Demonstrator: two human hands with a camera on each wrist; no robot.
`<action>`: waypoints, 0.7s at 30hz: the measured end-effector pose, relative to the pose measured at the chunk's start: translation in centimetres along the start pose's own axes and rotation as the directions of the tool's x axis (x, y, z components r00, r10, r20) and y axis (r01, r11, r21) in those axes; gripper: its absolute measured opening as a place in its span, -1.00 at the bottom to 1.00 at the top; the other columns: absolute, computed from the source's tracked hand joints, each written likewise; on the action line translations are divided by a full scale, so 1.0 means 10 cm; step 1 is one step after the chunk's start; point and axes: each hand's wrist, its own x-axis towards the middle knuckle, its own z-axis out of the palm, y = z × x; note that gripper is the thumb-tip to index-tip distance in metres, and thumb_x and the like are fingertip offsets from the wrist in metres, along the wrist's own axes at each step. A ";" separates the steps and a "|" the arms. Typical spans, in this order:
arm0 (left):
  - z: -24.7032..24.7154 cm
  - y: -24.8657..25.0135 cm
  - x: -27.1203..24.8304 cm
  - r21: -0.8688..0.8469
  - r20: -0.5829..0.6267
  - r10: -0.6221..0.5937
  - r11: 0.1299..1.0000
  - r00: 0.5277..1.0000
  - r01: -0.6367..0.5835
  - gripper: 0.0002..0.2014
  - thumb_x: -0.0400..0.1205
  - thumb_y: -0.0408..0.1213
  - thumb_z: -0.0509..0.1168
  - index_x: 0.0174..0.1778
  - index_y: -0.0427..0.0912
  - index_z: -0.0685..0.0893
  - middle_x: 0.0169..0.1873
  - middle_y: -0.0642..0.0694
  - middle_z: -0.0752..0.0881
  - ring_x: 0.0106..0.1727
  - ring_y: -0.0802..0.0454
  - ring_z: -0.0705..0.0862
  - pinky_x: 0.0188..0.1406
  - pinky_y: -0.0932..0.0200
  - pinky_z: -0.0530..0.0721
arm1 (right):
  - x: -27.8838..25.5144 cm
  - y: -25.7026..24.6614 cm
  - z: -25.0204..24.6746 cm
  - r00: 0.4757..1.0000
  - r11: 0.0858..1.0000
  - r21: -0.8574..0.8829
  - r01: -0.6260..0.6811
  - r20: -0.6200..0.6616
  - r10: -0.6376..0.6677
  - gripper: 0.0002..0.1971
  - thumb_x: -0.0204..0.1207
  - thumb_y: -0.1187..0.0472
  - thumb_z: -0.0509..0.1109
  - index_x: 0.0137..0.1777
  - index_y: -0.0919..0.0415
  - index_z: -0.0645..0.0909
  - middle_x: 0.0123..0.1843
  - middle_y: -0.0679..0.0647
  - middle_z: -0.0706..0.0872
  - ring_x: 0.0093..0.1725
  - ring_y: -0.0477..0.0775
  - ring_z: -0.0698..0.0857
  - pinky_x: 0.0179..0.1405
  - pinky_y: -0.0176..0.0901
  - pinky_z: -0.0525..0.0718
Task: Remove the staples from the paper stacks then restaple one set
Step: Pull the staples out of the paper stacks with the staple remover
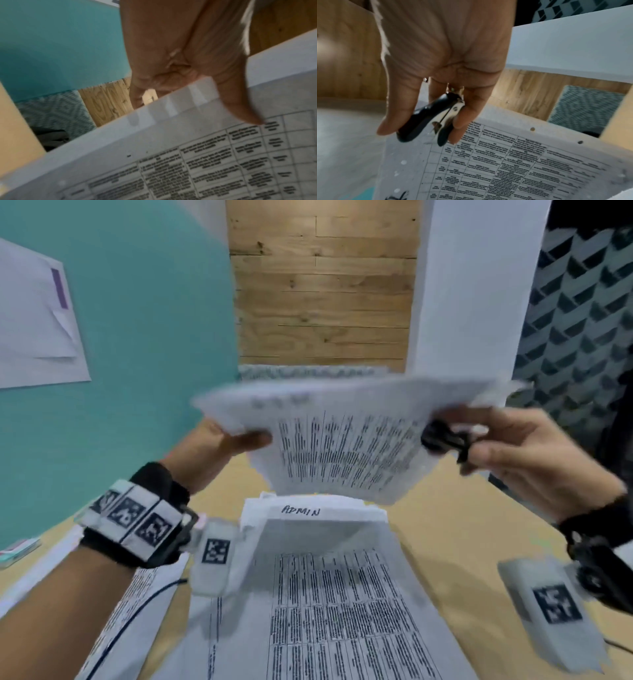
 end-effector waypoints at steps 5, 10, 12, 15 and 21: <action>0.04 -0.13 -0.17 -0.037 0.057 -0.143 0.989 0.988 0.146 -0.80 0.42 0.09 0.44 -0.12 0.15 0.83 -0.06 0.11 0.81 0.01 0.21 0.76 -0.06 0.40 0.66 | -0.22 0.22 0.03 0.974 0.975 0.039 -0.217 0.071 0.214 -0.32 -0.20 -0.15 0.75 0.01 0.02 0.80 -0.08 0.21 0.81 -0.17 0.04 0.75 -0.40 -0.32 0.65; 0.09 -0.09 -0.08 -0.039 -0.060 -0.074 0.997 0.995 0.071 -0.47 0.12 0.30 0.53 -0.21 -0.05 0.85 -0.15 -0.03 0.84 -0.14 0.09 0.80 -0.18 0.30 0.71 | -0.10 0.17 -0.03 0.958 0.951 0.111 -0.288 0.033 0.286 -0.29 -0.22 -0.15 0.75 0.00 0.10 0.80 -0.06 0.18 0.82 -0.15 0.01 0.79 -0.46 -0.33 0.64; 0.05 -0.11 -0.08 -0.022 -0.098 -0.099 0.995 0.990 0.097 -0.40 0.11 0.33 0.51 -0.25 -0.18 0.83 -0.22 -0.12 0.84 -0.22 0.01 0.80 -0.25 0.25 0.72 | -0.07 0.15 -0.04 0.955 0.947 0.118 -0.298 0.040 0.295 -0.29 -0.21 -0.16 0.75 0.01 0.11 0.80 -0.05 0.19 0.82 -0.15 0.01 0.80 -0.48 -0.33 0.64; -0.02 -0.21 -0.13 0.096 -0.060 -0.301 0.947 0.952 0.305 -0.26 0.04 0.39 0.51 -0.29 -0.30 0.74 -0.21 -0.23 0.77 -0.21 -0.15 0.73 -0.15 0.13 0.66 | -0.06 0.19 -0.01 0.936 0.927 0.129 -0.352 0.057 0.348 -0.30 -0.22 -0.16 0.76 -0.01 0.12 0.81 -0.04 0.21 0.82 -0.15 0.03 0.81 -0.50 -0.32 0.66; -0.08 0.00 -0.12 0.309 -0.154 -0.391 0.853 0.907 0.420 -0.01 -0.16 0.49 0.46 0.20 0.12 0.59 0.15 0.08 0.68 0.12 0.18 0.66 -0.04 0.21 0.54 | -0.12 0.36 0.10 0.891 0.886 0.093 -0.454 0.083 0.447 -0.29 -0.25 -0.20 0.74 -0.05 0.10 0.82 -0.04 0.21 0.82 -0.12 0.02 0.82 -0.52 -0.36 0.64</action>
